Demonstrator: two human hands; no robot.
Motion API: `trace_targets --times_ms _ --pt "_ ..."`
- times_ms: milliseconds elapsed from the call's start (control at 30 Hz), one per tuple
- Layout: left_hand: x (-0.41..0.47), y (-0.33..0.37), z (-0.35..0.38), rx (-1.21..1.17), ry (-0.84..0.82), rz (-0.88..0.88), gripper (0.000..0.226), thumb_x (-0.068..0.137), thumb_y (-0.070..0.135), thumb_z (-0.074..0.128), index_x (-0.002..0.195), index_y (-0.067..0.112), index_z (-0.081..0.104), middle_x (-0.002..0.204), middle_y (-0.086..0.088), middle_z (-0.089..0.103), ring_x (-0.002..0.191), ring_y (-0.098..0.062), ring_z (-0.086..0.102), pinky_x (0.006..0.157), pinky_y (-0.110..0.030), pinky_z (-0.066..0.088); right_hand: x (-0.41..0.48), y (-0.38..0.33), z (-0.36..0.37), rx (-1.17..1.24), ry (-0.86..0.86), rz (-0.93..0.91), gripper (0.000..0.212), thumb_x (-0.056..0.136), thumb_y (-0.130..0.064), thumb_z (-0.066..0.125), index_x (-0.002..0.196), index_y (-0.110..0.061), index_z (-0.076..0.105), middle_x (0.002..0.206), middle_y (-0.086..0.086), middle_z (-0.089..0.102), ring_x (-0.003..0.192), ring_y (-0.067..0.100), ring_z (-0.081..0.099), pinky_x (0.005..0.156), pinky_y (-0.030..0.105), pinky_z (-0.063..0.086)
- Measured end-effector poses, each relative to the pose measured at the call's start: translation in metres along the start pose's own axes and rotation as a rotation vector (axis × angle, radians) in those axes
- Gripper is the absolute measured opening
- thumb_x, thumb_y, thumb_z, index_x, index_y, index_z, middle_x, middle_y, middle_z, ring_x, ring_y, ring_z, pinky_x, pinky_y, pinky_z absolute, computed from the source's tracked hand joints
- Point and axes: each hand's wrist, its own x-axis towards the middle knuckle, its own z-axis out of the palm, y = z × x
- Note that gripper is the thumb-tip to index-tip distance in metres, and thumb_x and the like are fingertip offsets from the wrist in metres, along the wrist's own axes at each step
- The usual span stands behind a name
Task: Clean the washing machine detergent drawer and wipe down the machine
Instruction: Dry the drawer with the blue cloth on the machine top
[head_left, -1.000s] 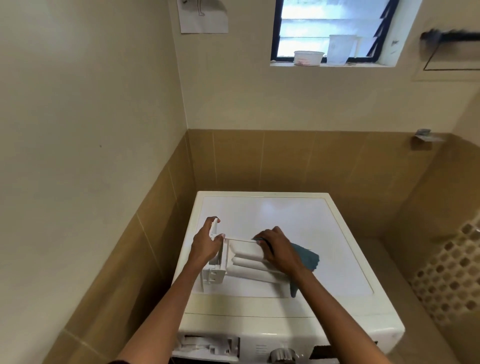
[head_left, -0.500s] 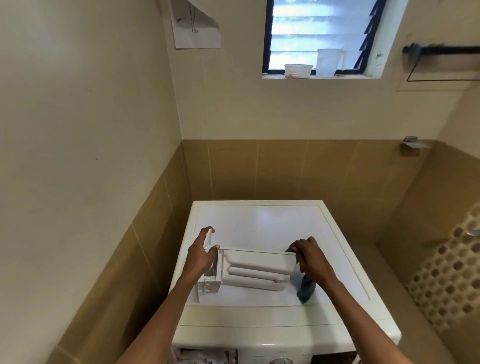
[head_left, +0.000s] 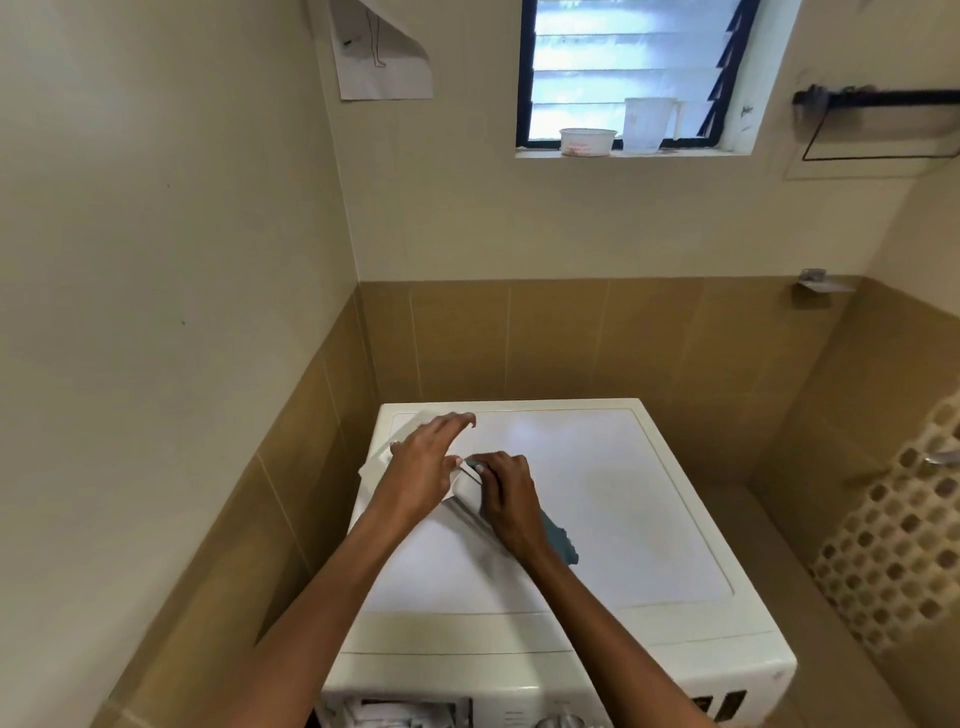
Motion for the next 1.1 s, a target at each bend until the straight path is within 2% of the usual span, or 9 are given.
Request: trace_targets --times_ms 133,333,467,600,667,800,900,1000,1100 --pt "-0.003 -0.009 -0.006 -0.003 -0.033 0.044 0.045 0.089 0.004 0.056 0.13 0.022 0.051 0.142 0.001 0.047 0.131 -0.02 0.044 0.106 -0.03 0.037 -0.039 0.036 0.001 -0.069 -0.035 -0.081 0.045 0.097 -0.044 0.032 0.111 -0.011 0.058 0.099 0.001 0.058 0.089 0.006 0.038 0.081 0.004 0.028" --pt "0.0 -0.017 -0.014 -0.042 -0.105 0.096 0.043 0.089 0.009 0.058 0.128 0.027 0.052 0.143 0.004 0.043 0.132 -0.018 0.042 0.105 -0.031 0.036 -0.071 0.092 -0.013 -0.278 -0.188 -0.034 0.015 0.095 -0.029 0.038 0.109 -0.028 0.044 0.096 -0.008 0.046 0.082 0.0 0.028 0.072 0.015 0.028" --pt "0.006 -0.017 -0.015 -0.028 -0.132 0.13 0.04 0.091 0.011 0.057 0.127 0.028 0.052 0.143 0.001 0.043 0.134 -0.018 0.039 0.105 -0.031 0.036 -0.057 0.092 -0.033 -0.364 -0.409 -0.014 0.027 0.094 -0.027 0.051 0.115 -0.01 0.055 0.105 0.005 0.053 0.093 0.007 0.037 0.073 0.016 0.028" --pt "0.009 -0.011 -0.014 0.057 -0.176 0.207 0.043 0.093 0.009 0.053 0.133 0.023 0.048 0.148 0.001 0.038 0.136 -0.019 0.037 0.103 -0.03 0.038 -0.027 0.082 -0.051 -0.442 -0.703 0.033 0.042 0.085 -0.023 0.065 0.124 -0.014 0.055 0.114 0.003 0.056 0.104 0.018 0.044 0.076 0.019 0.03" --pt "0.009 -0.011 -0.015 0.123 -0.195 0.284 0.044 0.092 0.008 0.054 0.133 0.022 0.048 0.149 0.0 0.037 0.136 -0.023 0.038 0.101 -0.032 0.042 -0.014 0.076 -0.061 -0.426 -0.694 0.107 0.036 0.082 -0.011 0.066 0.117 -0.016 0.061 0.113 0.001 0.061 0.104 0.016 0.049 0.081 0.019 0.037" --pt "0.011 -0.008 -0.017 0.238 -0.271 0.443 0.048 0.089 0.004 0.057 0.134 0.018 0.049 0.149 -0.002 0.035 0.138 -0.026 0.033 0.102 -0.037 0.042 0.011 0.054 -0.079 -0.006 -0.172 0.332 0.017 0.087 -0.005 0.059 0.103 -0.008 0.066 0.099 0.003 0.066 0.096 0.016 0.06 0.076 0.013 0.047" --pt "0.015 -0.001 -0.019 0.279 -0.278 0.606 0.058 0.078 -0.004 0.068 0.13 0.017 0.054 0.142 -0.006 0.045 0.13 -0.032 0.043 0.087 -0.04 0.052 0.039 0.039 -0.074 0.508 0.101 0.669 0.015 0.091 -0.018 0.058 0.096 -0.004 0.061 0.084 0.013 0.067 0.09 0.031 0.063 0.072 0.025 0.05" --pt "0.02 0.003 -0.016 0.373 -0.341 0.717 0.073 0.07 -0.013 0.07 0.132 0.021 0.051 0.143 -0.007 0.045 0.127 -0.037 0.045 0.074 -0.041 0.058 0.067 0.027 -0.076 0.916 0.062 0.886 0.044 0.087 -0.048 0.051 0.081 -0.005 0.055 0.059 0.007 0.063 0.069 0.023 0.059 0.06 0.027 0.051" --pt "0.023 0.006 -0.013 0.447 -0.384 0.824 0.081 0.067 -0.018 0.068 0.135 0.022 0.048 0.144 -0.005 0.043 0.128 -0.036 0.045 0.077 -0.044 0.058 0.075 0.015 -0.083 0.942 -0.099 0.871 0.063 0.09 -0.06 0.038 0.071 -0.007 0.065 0.062 0.008 0.066 0.059 0.02 0.063 0.062 0.026 0.047"
